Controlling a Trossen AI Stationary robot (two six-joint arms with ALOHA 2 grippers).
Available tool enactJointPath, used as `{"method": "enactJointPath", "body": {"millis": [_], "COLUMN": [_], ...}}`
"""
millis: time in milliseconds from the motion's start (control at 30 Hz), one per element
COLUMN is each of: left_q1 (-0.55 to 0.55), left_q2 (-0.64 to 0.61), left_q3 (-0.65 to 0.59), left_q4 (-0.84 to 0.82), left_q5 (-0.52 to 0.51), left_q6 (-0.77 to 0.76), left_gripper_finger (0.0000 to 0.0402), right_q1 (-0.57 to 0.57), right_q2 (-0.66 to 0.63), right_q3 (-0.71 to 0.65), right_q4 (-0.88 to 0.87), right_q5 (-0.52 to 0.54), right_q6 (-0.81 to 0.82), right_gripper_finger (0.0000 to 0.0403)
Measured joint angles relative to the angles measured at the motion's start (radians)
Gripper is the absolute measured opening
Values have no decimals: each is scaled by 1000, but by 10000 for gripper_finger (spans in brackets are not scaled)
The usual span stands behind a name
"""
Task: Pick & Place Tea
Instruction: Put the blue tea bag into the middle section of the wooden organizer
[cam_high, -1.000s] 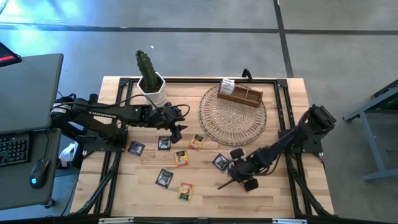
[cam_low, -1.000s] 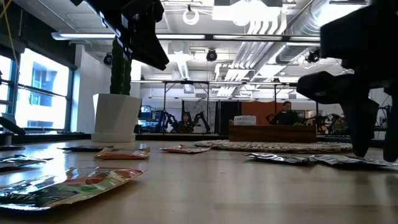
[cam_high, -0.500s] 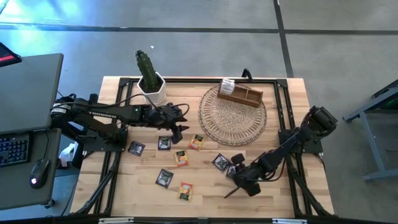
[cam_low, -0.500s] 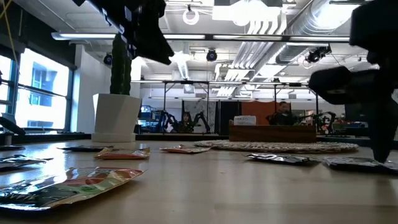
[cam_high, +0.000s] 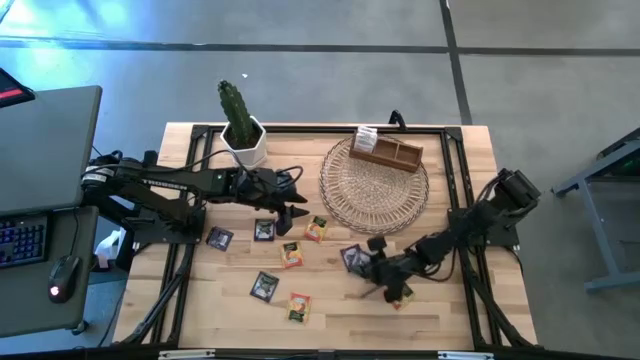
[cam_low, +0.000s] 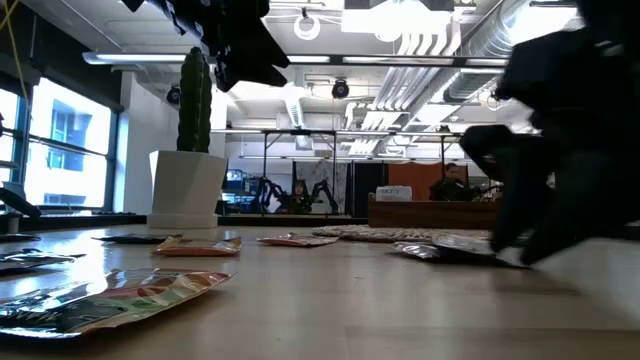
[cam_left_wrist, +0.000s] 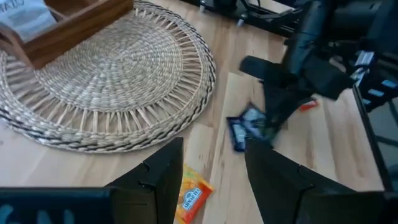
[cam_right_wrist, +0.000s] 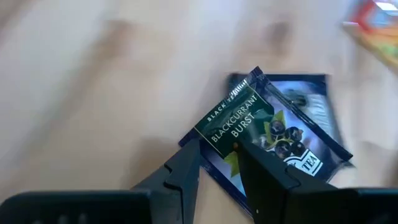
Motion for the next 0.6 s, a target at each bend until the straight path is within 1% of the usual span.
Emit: {"method": "enactJointPath", "body": {"millis": [100, 233, 400, 433, 500, 600], "left_q1": [0, 0, 0, 0, 0, 0], "left_q2": [0, 0, 0, 0, 0, 0], "left_q3": [0, 0, 0, 0, 0, 0], "left_q4": [1, 13, 14, 14, 12, 9], "left_q5": [0, 0, 0, 0, 3, 7], "left_q6": [-34, -37, -38, -38, -38, -38], "left_gripper_finger": [170, 170, 170, 170, 170, 170], "right_q1": [-39, -104, -205, -224, -257, -293], "right_q2": [1, 1, 1, 1, -8, -48], "right_q3": [0, 0, 1, 2, 2, 4], "right_q4": [31, 73, 206, 245, 295, 281], "right_q5": [17, 17, 62, 52, -4, -150], "right_q6": [-10, -29, -28, -28, -37, -140], "right_gripper_finger": [108, 108, 108, 108, 108, 108]}}
